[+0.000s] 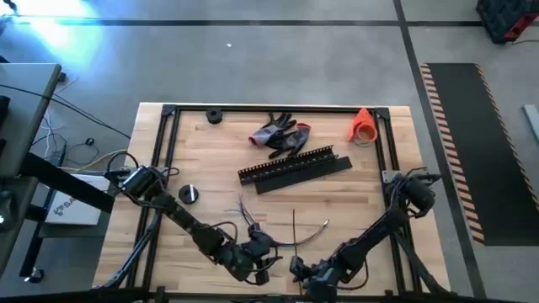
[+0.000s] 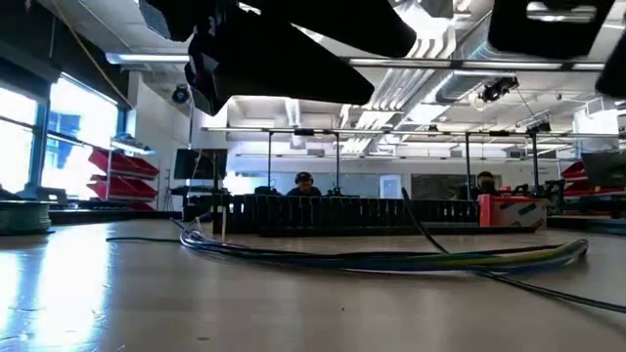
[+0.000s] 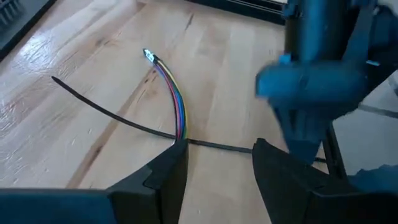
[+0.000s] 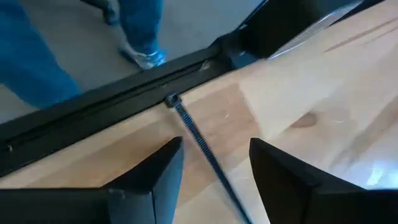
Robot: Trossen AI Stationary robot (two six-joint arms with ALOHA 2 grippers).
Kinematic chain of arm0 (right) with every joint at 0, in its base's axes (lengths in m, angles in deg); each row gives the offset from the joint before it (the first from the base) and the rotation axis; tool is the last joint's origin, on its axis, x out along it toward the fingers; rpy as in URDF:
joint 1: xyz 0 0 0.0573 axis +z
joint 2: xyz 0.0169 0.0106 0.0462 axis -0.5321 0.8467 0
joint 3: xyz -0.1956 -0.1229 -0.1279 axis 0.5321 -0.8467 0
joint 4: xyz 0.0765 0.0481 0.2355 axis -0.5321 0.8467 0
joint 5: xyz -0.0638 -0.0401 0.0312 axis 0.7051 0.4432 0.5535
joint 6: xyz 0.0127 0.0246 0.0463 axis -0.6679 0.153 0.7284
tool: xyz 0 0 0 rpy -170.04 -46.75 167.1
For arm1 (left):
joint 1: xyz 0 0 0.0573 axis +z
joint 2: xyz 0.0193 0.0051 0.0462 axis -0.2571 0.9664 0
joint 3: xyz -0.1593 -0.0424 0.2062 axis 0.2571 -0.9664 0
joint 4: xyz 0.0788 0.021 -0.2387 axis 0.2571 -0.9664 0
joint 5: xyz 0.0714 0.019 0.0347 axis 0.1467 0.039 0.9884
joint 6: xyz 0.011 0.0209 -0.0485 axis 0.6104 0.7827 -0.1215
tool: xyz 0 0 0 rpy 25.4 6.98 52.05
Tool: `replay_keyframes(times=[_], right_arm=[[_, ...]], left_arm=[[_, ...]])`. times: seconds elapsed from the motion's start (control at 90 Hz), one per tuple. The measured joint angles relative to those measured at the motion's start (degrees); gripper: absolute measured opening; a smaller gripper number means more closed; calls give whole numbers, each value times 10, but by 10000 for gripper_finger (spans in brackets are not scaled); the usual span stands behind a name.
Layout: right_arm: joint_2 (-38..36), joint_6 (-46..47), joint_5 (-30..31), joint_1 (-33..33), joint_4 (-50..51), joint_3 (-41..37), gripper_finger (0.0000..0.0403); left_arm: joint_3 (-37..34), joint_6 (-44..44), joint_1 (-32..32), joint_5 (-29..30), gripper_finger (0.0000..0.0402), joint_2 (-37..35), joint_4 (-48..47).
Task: Ziptie cables
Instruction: Wrap the cables using a black zip tie
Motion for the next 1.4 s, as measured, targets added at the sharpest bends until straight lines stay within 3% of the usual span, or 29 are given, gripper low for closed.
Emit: replay_keyframes(times=[0.411, 0.633, 0.822, 0.989, 1.144, 1.4], right_arm=[[16, -7, -86, -22, -34, 0, 148], [20, -32, -107, -32, -36, 1, 95], [21, -30, -110, -34, -34, 1, 14], [21, -11, -13, -7, -50, -1, 1], [1, 62, 84, 16, -51, -15, 0], [-93, 265, 210, 35, -264, -187, 0]], left_arm=[[0, -3, 0, 28, 158, 1, 0], [0, -16, 0, 57, 158, 1, 2], [0, -20, 0, 84, 158, 1, 3], [0, -19, 0, 102, 158, 1, 6], [0, -19, 0, 105, 158, 1, 7], [0, -19, 1, 114, 158, 1, 11]])
